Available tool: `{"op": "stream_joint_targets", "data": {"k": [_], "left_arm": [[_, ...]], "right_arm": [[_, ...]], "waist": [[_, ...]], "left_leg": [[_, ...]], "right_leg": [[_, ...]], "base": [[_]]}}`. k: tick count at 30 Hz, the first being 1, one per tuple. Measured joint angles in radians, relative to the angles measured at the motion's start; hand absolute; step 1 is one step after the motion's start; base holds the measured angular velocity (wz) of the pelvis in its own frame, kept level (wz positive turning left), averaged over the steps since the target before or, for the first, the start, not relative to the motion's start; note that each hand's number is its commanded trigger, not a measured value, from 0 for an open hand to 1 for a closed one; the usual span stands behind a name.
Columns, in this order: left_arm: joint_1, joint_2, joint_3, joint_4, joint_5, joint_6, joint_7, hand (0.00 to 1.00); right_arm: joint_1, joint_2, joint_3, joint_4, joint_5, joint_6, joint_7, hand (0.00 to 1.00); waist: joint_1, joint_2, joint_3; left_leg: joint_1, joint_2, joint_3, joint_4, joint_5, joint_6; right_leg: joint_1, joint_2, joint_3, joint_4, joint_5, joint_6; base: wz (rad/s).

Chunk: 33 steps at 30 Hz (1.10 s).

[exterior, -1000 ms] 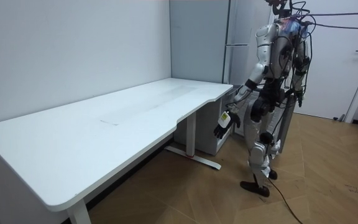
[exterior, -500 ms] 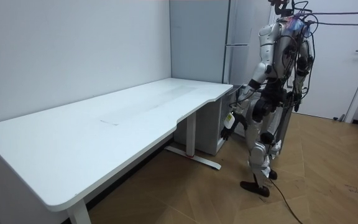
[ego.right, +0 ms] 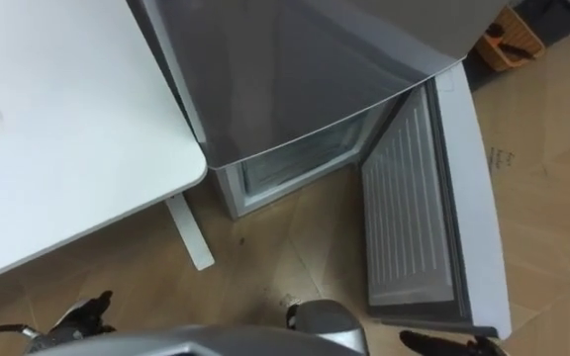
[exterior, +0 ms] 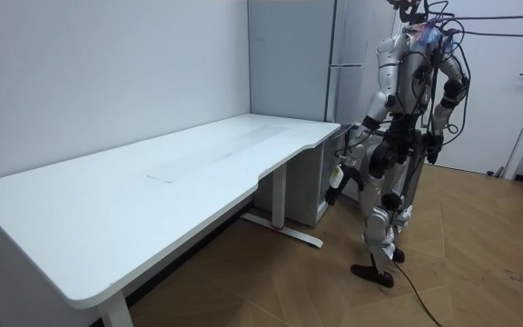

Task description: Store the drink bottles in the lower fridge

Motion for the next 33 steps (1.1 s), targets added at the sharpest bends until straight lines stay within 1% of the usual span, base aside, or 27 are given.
{"op": "stream_joint_targets", "data": {"k": [1, 3, 4, 5, 7, 8, 9, 10, 11, 12, 13, 14, 15, 16, 17, 18, 19, 20, 21, 22, 23, 24, 25, 26, 27, 29, 33], "left_arm": [[0.000, 0.002, -0.002, 0.000, 0.000, 0.000, -0.004, 0.00], [0.004, 0.005, -0.005, -0.001, 0.000, 0.000, -0.016, 0.00], [0.005, 0.006, -0.009, -0.001, -0.002, 0.001, -0.020, 0.00], [0.001, 0.005, -0.013, 0.003, -0.003, 0.004, -0.023, 0.00], [-0.002, 0.003, -0.013, 0.000, -0.003, 0.003, -0.024, 0.00], [-0.006, 0.004, -0.022, 0.000, -0.003, 0.004, -0.024, 0.00], [-0.006, 0.004, -0.030, 0.001, -0.003, 0.004, -0.024, 0.00], [-0.009, 0.003, -0.051, 0.002, -0.003, 0.006, -0.024, 0.00], [-0.018, 0.003, -0.067, 0.003, -0.003, 0.006, -0.024, 0.00], [-0.021, 0.003, -0.074, 0.004, -0.003, 0.006, -0.024, 0.00], [-0.033, 0.003, -0.090, 0.005, -0.004, 0.006, -0.023, 0.00], [-0.039, 0.005, -0.112, 0.006, -0.004, 0.006, -0.022, 0.00], [-0.045, 0.006, -0.124, 0.005, -0.005, 0.006, -0.021, 0.00], [-0.062, 0.009, -0.146, 0.001, -0.006, 0.007, -0.020, 0.00], [-0.063, 0.008, -0.161, 0.001, -0.007, 0.009, -0.018, 0.00], [-0.060, 0.008, -0.165, 0.001, -0.007, 0.011, -0.018, 0.00], [-0.059, 0.009, -0.181, 0.001, -0.007, 0.025, -0.020, 0.00], [-0.061, 0.010, -0.195, 0.001, -0.007, 0.034, -0.023, 0.00], [-0.061, 0.009, -0.198, 0.001, -0.007, 0.037, -0.025, 0.00], [-0.061, 0.003, -0.198, 0.001, -0.006, 0.043, -0.030, 0.00], [-0.063, -0.005, -0.198, 0.002, -0.004, 0.044, -0.035, 0.00], [-0.065, -0.008, -0.198, 0.002, -0.005, 0.045, -0.035, 0.00], [-0.068, -0.014, -0.198, 0.006, -0.006, 0.045, -0.035, 0.00], [-0.074, -0.021, -0.198, 0.007, -0.006, 0.045, -0.033, 0.00], [-0.075, -0.024, -0.198, 0.007, -0.006, 0.045, -0.032, 0.00], [-0.075, -0.032, -0.197, 0.007, -0.006, 0.047, -0.032, 0.00], [-0.074, -0.032, -0.197, 0.009, -0.014, 0.051, -0.030, 0.00]], "right_arm": [[0.000, -0.008, 0.004, 0.000, -0.018, 0.003, 0.016, 0.00], [0.000, -0.037, 0.032, -0.026, -0.042, 0.035, 0.027, 0.00], [0.003, -0.055, 0.045, -0.060, -0.074, 0.079, 0.048, 0.00], [0.013, -0.070, 0.071, -0.087, -0.108, 0.105, 0.065, 0.00], [0.037, -0.076, 0.090, -0.124, -0.169, 0.129, 0.117, 0.00], [0.037, -0.094, 0.126, -0.147, -0.221, 0.150, 0.164, 0.00], [0.037, -0.107, 0.149, -0.168, -0.242, 0.166, 0.192, 0.00], [0.037, -0.125, 0.179, -0.211, -0.291, 0.188, 0.249, 0.00], [0.037, -0.138, 0.222, -0.256, -0.348, 0.192, 0.299, 0.00], [0.037, -0.139, 0.230, -0.282, -0.380, 0.194, 0.323, 0.00], [0.026, -0.150, 0.246, -0.345, -0.462, 0.194, 0.363, 0.00], [-0.010, -0.163, 0.259, -0.423, -0.533, 0.194, 0.394, 0.00], [-0.036, -0.176, 0.270, -0.446, -0.569, 0.193, 0.407, 0.00], [-0.079, -0.195, 0.281, -0.450, -0.616, 0.192, 0.458, 0.00], [-0.118, -0.190, 0.264, -0.452, -0.640, 0.184, 0.506, 0.00], [-0.139, -0.180, 0.250, -0.456, -0.638, 0.181, 0.522, 0.00], [-0.181, -0.132, 0.225, -0.476, -0.610, 0.177, 0.546, 0.00], [-0.201, -0.098, 0.218, -0.479, -0.561, 0.155, 0.564, 0.00], [-0.210, -0.078, 0.217, -0.485, -0.525, 0.136, 0.580, 0.00], [-0.225, -0.024, 0.229, -0.500, -0.472, 0.092, 0.608, 0.00], [-0.249, 0.028, 0.263, -0.505, -0.437, 0.047, 0.633, 0.00], [-0.264, 0.051, 0.285, -0.501, -0.418, 0.029, 0.643, 0.00], [-0.292, 0.079, 0.330, -0.483, -0.386, 0.010, 0.658, 0.00], [-0.310, 0.087, 0.364, -0.454, -0.369, 0.011, 0.673, 0.00], [-0.312, 0.088, 0.376, -0.452, -0.368, 0.010, 0.677, 0.00], [-0.316, 0.089, 0.399, -0.445, -0.339, 0.005, 0.685, 0.00], [-0.338, 0.089, 0.411, -0.427, -0.319, 0.000, 0.693, 0.00]], "waist": [[0.001, -0.001, 0.0003], [0.001, -0.001, 0.0000], [0.002, -0.002, 0.0003], [0.013, -0.002, 0.0002], [0.043, -0.008, 0.0003], [0.056, -0.011, 0.0008], [0.059, -0.012, 0.0012], [0.067, -0.012, 0.0016], [0.082, -0.013, 0.0021], [0.090, -0.012, 0.0026], [0.114, -0.008, 0.0036], [0.128, -0.007, 0.0032], [0.135, -0.003, 0.0054], [0.142, -0.005, 0.0045], [0.161, -0.008, 0.0015], [0.169, -0.009, 0.0010], [0.185, -0.010, 0.0002], [0.188, -0.013, -0.0053], [0.191, -0.013, -0.0092], [0.193, -0.010, -0.0142], [0.193, -0.004, -0.0183], [0.194, -0.002, -0.0193], [0.194, 0.006, -0.0246], [0.199, 0.011, -0.0235], [0.202, 0.014, -0.0222], [0.212, 0.024, -0.0233], [0.216, 0.025, -0.0226]], "left_leg": [[-0.001, 0.000, 0.001, 0.001, 0.000, 0.000], [-0.004, 0.000, 0.003, 0.001, 0.002, 0.001], [-0.006, 0.000, 0.005, 0.001, 0.005, 0.001], [-0.003, 0.002, 0.009, -0.001, 0.007, 0.000], [0.001, 0.005, 0.017, 0.000, 0.007, -0.001], [-0.001, 0.007, 0.018, 0.004, 0.007, -0.001], [-0.001, 0.008, 0.018, 0.005, 0.007, -0.001], [-0.002, 0.008, 0.018, 0.008, 0.007, -0.001], [-0.004, 0.008, 0.016, 0.010, 0.008, 0.000], [-0.006, 0.008, 0.014, 0.012, 0.008, 0.000], [-0.013, 0.008, 0.008, 0.020, 0.009, 0.002], [-0.023, 0.007, -0.009, 0.029, 0.010, 0.005], [-0.026, 0.007, -0.021, 0.030, 0.011, 0.006], [-0.030, 0.000, -0.057, 0.038, 0.013, 0.008], [-0.031, -0.002, -0.069, 0.034, 0.016, 0.008], [-0.032, -0.002, -0.073, 0.034, 0.018, 0.007], [-0.037, 0.000, -0.084, 0.036, 0.020, 0.005], [-0.042, 0.002, -0.096, 0.038, 0.024, 0.002], [-0.044, 0.004, -0.102, 0.037, 0.025, 0.000], [-0.044, 0.006, -0.115, 0.037, 0.025, -0.002], [-0.040, 0.009, -0.124, 0.037, 0.022, -0.006], [-0.035, 0.009, -0.130, 0.037, 0.020, -0.009], [-0.031, 0.009, -0.144, 0.035, 0.019, -0.011], [-0.023, 0.010, -0.154, 0.034, 0.019, -0.011], [-0.018, 0.010, -0.158, 0.032, 0.019, -0.011], [-0.016, 0.007, -0.171, 0.023, 0.019, -0.012], [-0.016, 0.008, -0.174, 0.021, 0.019, -0.012]], "right_leg": [[-0.002, 0.000, 0.000, -0.004, 0.000, 0.000], [-0.007, -0.001, 0.001, -0.003, 0.001, 0.000], [-0.011, 0.000, 0.002, 0.000, 0.003, -0.001], [-0.009, 0.002, 0.005, 0.001, 0.008, -0.002], [-0.007, 0.005, 0.009, 0.002, 0.009, -0.003], [-0.007, 0.006, 0.009, 0.001, 0.012, -0.004], [-0.007, 0.006, 0.009, 0.000, 0.013, -0.004], [-0.007, 0.005, 0.009, 0.001, 0.014, -0.004], [-0.007, 0.005, 0.008, 0.000, 0.014, -0.003], [-0.008, 0.004, 0.007, -0.004, 0.015, -0.001], [-0.008, 0.002, 0.002, -0.009, 0.017, 0.002], [-0.005, -0.002, -0.015, -0.014, 0.019, 0.003], [-0.004, -0.005, -0.027, -0.018, 0.020, 0.003], [0.007, -0.008, -0.043, -0.026, 0.020, 0.002], [0.010, -0.009, -0.052, -0.029, 0.020, 0.002], [0.012, -0.009, -0.057, -0.034, 0.022, 0.000], [0.017, -0.009, -0.076, -0.043, 0.027, -0.004], [0.024, -0.009, -0.096, -0.060, 0.031, -0.008], [0.029, -0.007, -0.100, -0.067, 0.032, -0.009], [0.044, -0.003, -0.112, -0.077, 0.034, -0.012], [0.061, 0.001, -0.124, -0.092, 0.035, -0.014], [0.071, 0.002, -0.130, -0.096, 0.035, -0.014], [0.087, 0.003, -0.147, -0.105, 0.035, -0.014], [0.102, 0.004, -0.154, -0.104, 0.035, -0.014], [0.108, 0.004, -0.160, -0.104, 0.035, -0.014], [0.111, 0.003, -0.162, -0.104, 0.034, -0.013], [0.116, 0.004, -0.168, -0.104, 0.034, -0.012]], "base": [[-0.05], [-0.04], [-0.07], [-0.09], [-0.11], [-0.07], [0.00], [0.00], [0.03], [0.09], [0.26], [0.35], [0.68], [0.62], [0.54], [0.24], [0.25], [0.28], [0.35], [0.34], [0.33], [0.32], [0.33], [0.32], [0.22], [0.09], [0.01]]}}
